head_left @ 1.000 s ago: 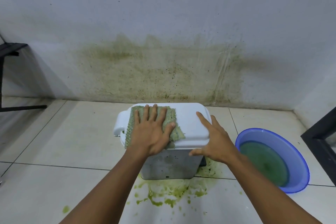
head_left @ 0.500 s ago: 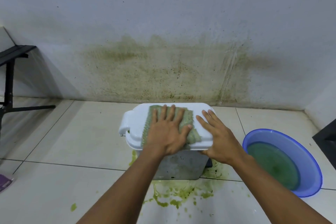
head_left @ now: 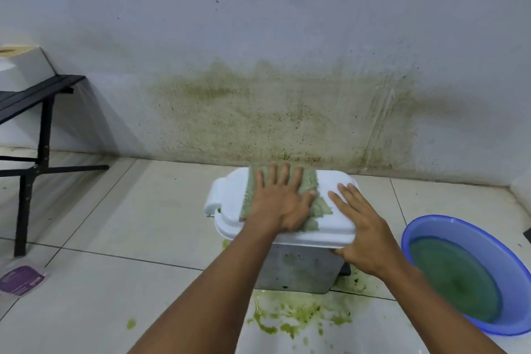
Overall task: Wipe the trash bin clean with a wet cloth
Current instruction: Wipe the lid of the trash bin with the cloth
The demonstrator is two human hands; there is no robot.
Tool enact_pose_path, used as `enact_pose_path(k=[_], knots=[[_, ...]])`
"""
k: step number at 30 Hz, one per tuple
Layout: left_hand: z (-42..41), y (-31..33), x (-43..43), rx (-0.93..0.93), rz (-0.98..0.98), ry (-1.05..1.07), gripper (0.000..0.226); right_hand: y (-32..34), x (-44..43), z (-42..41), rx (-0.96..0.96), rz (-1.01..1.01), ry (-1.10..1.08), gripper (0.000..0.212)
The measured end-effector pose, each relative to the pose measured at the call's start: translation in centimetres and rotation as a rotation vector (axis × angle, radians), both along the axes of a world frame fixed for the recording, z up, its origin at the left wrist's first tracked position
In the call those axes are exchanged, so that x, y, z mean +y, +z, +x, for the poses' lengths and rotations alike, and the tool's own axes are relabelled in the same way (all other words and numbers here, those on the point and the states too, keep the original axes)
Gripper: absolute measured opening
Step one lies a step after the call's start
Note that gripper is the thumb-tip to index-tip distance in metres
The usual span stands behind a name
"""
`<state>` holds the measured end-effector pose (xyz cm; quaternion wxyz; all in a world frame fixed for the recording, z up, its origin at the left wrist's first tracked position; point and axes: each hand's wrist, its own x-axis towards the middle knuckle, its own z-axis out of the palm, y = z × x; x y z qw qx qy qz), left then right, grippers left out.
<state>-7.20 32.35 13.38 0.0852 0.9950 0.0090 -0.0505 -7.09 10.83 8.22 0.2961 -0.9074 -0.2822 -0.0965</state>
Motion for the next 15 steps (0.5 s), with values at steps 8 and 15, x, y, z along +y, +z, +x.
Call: enact_pose_path(k=[8, 15], knots=[[-4.7, -1.7, 7.8, -0.113, -0.064, 0.144, 0.079, -0.2, -0.1, -0.2, -0.013, 0.013, -0.026, 0.111], [-1.0, -0.8, 2.2, -0.058, -0.022, 0.076, 0.074, 0.0, 1.0, -0.6, 0.015, 0.060, -0.062, 0.108]])
